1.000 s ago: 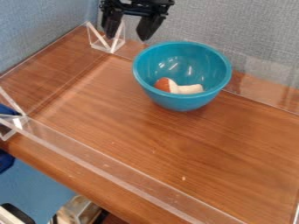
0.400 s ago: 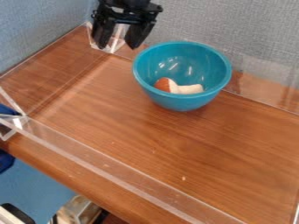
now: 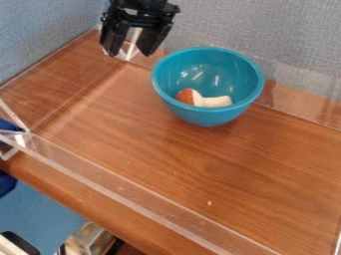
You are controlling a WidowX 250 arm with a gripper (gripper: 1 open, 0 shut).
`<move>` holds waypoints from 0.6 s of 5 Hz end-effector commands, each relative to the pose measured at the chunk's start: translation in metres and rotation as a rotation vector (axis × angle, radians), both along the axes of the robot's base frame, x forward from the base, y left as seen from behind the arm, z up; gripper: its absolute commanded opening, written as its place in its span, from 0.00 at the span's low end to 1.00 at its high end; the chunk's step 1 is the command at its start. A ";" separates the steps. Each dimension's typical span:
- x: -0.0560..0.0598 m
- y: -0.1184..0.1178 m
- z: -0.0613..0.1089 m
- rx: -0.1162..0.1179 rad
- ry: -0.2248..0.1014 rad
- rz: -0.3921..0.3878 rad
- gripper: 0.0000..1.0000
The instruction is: Put the mushroom in the blue bowl
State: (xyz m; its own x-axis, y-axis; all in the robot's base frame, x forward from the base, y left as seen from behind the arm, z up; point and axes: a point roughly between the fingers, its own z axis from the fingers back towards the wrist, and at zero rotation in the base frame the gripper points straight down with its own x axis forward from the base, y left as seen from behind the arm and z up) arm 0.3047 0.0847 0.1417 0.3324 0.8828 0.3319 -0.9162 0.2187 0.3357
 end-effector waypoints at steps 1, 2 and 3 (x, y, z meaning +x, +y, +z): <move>-0.002 -0.001 0.027 0.016 -0.084 0.014 1.00; -0.003 -0.003 0.029 0.020 -0.084 0.023 1.00; -0.003 -0.005 0.029 0.022 -0.081 0.029 1.00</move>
State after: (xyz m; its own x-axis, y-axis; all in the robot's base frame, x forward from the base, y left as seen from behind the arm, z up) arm 0.3008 0.0829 0.1451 0.3013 0.8904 0.3411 -0.9221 0.1811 0.3419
